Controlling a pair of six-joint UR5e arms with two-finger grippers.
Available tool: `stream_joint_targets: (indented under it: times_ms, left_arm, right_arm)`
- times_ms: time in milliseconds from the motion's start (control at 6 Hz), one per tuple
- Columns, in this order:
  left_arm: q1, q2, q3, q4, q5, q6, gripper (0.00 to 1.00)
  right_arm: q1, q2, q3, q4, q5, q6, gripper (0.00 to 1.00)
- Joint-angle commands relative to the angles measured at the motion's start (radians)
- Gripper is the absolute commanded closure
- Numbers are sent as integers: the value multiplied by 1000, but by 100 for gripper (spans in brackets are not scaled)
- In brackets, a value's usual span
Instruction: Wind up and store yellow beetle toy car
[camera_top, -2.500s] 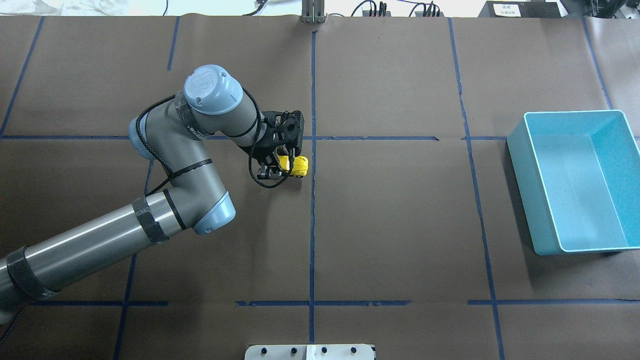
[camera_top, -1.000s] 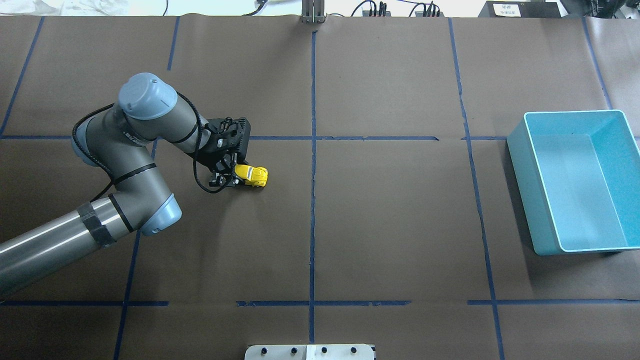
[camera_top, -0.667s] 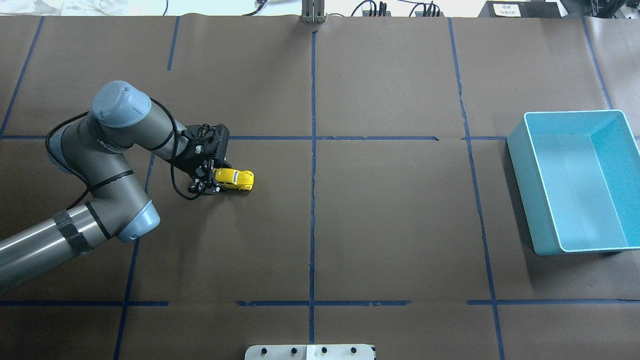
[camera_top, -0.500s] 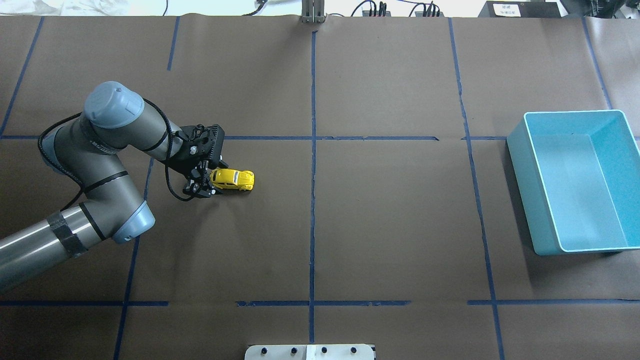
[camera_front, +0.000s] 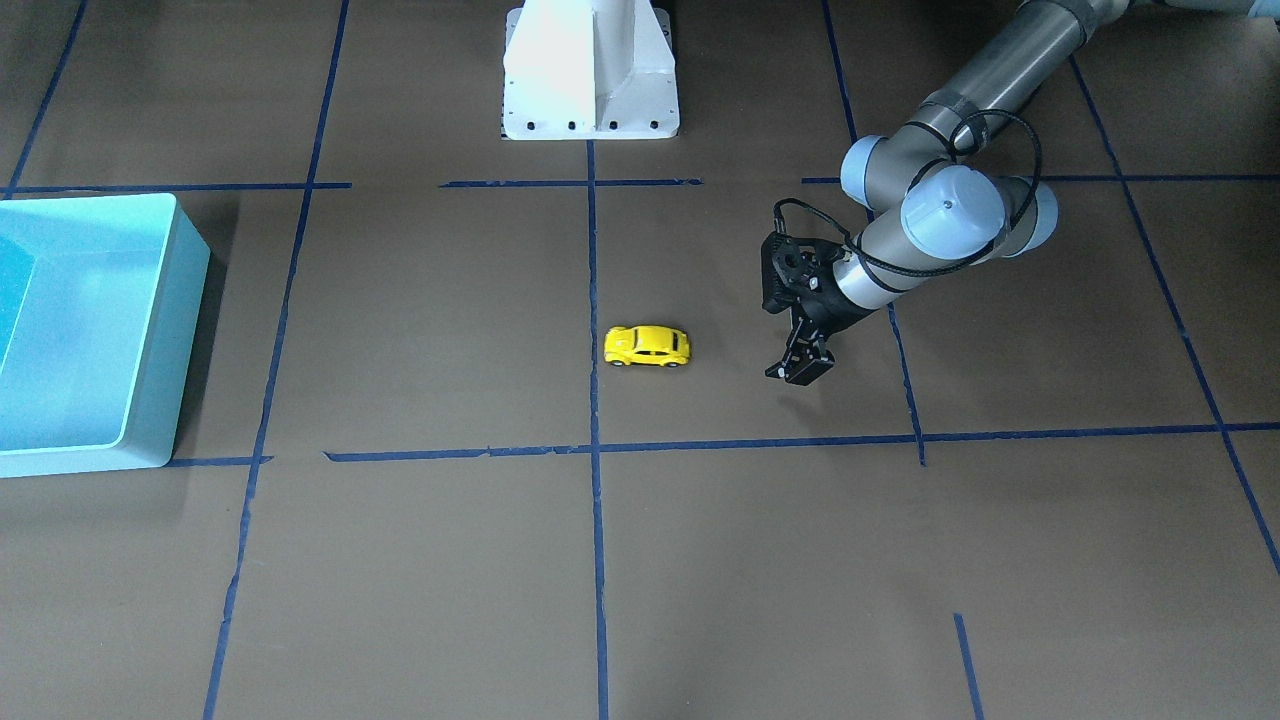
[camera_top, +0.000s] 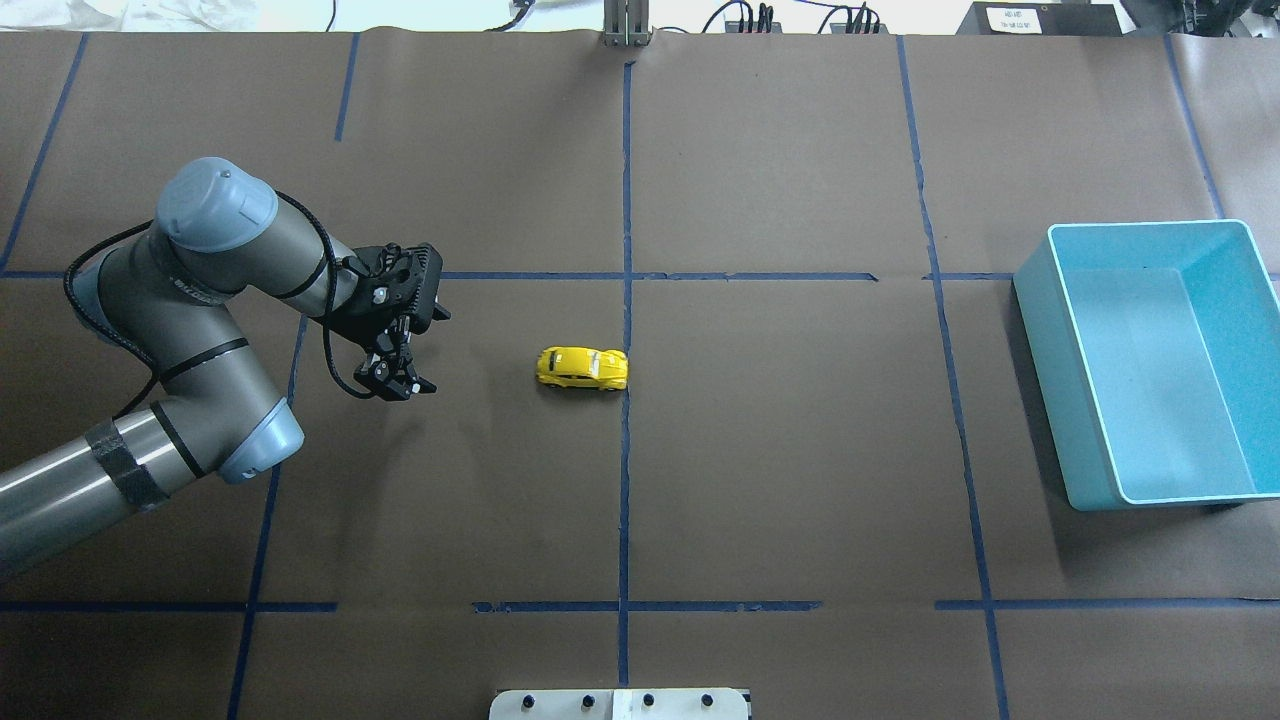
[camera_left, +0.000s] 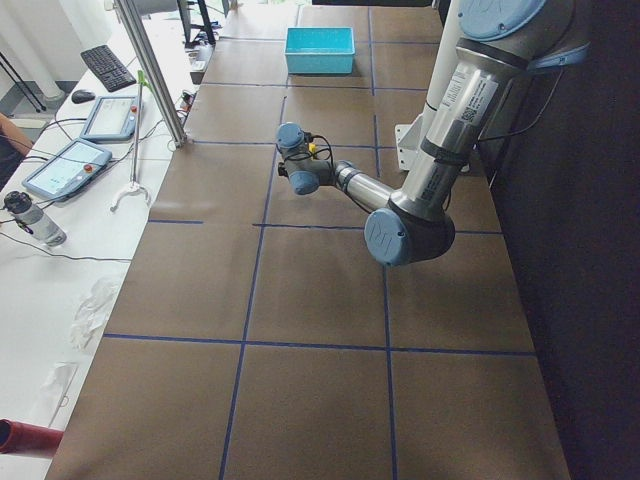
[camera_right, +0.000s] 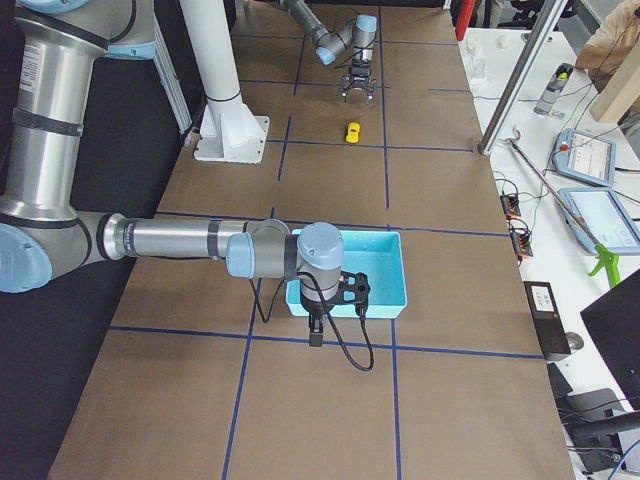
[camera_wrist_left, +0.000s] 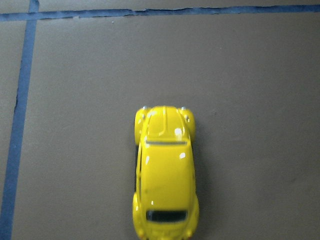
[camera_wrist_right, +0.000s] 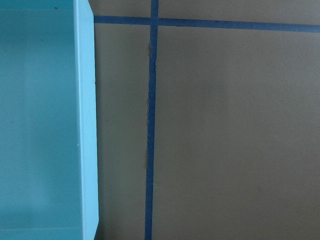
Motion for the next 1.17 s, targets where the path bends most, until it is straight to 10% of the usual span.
stream_joint_targets:
  times_ms: [0, 1000]
  left_arm:
    - [-13, -1, -25, 18, -9, -11, 0]
    - [-281, 79, -375, 697, -86, -74, 0]
  right_arm:
    - [0, 0, -1, 0, -1, 0, 0]
    - [0, 6, 5, 2, 16, 8, 0]
